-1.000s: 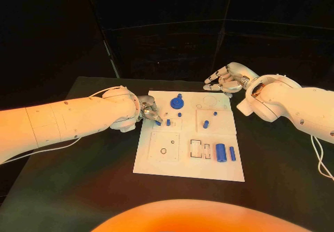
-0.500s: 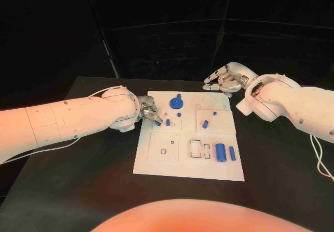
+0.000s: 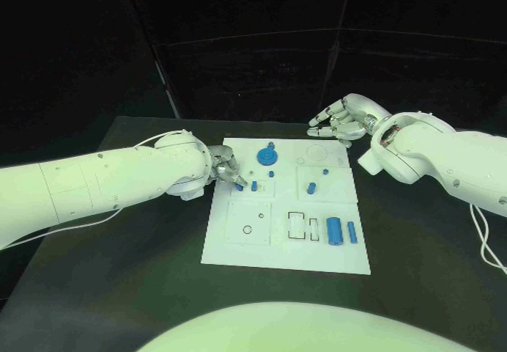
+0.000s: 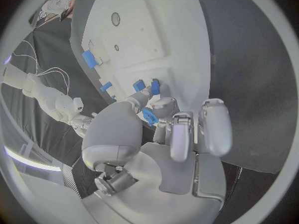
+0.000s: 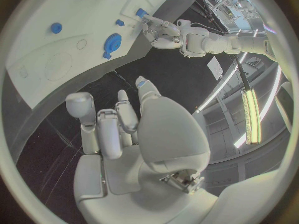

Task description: Assemble the parts on the task board

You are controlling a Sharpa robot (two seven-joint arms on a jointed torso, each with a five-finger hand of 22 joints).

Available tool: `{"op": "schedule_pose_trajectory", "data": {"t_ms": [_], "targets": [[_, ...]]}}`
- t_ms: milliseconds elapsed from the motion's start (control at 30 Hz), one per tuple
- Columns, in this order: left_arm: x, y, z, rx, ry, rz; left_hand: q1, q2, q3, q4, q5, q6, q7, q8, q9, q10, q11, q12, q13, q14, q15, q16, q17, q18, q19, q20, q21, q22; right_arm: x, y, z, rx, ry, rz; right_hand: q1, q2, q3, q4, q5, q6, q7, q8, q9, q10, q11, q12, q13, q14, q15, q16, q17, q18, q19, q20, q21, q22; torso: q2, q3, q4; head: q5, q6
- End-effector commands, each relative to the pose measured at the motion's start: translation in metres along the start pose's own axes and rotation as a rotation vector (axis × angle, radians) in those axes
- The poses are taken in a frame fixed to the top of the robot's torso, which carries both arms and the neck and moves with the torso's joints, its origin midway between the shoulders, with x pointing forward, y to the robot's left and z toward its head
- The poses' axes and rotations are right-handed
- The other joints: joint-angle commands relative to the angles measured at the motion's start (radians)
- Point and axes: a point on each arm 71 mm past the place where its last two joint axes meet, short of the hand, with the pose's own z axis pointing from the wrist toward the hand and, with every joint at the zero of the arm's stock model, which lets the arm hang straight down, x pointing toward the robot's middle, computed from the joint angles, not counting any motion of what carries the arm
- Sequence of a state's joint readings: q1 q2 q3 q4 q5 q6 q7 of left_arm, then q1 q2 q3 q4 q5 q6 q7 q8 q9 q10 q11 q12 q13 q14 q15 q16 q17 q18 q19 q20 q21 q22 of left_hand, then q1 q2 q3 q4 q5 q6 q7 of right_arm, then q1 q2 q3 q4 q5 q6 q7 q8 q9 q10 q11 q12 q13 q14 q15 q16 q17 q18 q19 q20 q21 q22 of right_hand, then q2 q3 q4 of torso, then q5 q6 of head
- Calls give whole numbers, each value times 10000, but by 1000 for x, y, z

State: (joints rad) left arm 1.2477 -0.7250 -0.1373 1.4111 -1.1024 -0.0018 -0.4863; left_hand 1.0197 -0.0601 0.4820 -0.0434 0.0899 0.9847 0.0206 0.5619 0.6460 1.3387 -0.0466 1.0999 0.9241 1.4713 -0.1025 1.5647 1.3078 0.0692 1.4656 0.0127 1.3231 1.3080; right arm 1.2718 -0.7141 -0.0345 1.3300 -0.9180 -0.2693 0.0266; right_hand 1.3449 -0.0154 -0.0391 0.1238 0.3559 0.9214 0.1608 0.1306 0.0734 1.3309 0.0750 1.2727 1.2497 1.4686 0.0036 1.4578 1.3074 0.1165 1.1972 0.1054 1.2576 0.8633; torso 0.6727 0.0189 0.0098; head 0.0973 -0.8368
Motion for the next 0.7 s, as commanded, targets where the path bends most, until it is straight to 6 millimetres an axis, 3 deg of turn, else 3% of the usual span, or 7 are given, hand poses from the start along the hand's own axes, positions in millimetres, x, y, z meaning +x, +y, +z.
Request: {"op": "schedule_pose_trajectory", "data": {"t_ms": [33, 700], "targets": [[4, 2, 1, -157, 247, 161, -139, 14, -135, 69, -38, 31, 16, -42, -15, -67, -9, 52, -2, 995, -21, 61, 2630, -112, 419, -87, 36, 606, -1, 2, 0, -98, -14, 1, -10, 92, 6, 62, -5, -69, 9, 62, -15, -47, -8, -33, -20, 560, -56, -64, 567, 138, -47, 11, -46, -18, -4, -2, 8, 5, 12], [2, 3, 3, -215, 55, 63, -839, 97, -935, 748, -16, 142, -9, 86, 107, 14, -24, 297, 269, 995, -36, 61, 2630, -136, 454, -101, 134, 716, -1, 2, -1, -86, -40, 0, -11, 88, -4, 68, -7, -71, 8, 65, -15, -51, -8, -36, -24, 559, -56, -68, 561, 139, -50, 11, -50, -26, 0, -3, 4, -20, 37]]}}
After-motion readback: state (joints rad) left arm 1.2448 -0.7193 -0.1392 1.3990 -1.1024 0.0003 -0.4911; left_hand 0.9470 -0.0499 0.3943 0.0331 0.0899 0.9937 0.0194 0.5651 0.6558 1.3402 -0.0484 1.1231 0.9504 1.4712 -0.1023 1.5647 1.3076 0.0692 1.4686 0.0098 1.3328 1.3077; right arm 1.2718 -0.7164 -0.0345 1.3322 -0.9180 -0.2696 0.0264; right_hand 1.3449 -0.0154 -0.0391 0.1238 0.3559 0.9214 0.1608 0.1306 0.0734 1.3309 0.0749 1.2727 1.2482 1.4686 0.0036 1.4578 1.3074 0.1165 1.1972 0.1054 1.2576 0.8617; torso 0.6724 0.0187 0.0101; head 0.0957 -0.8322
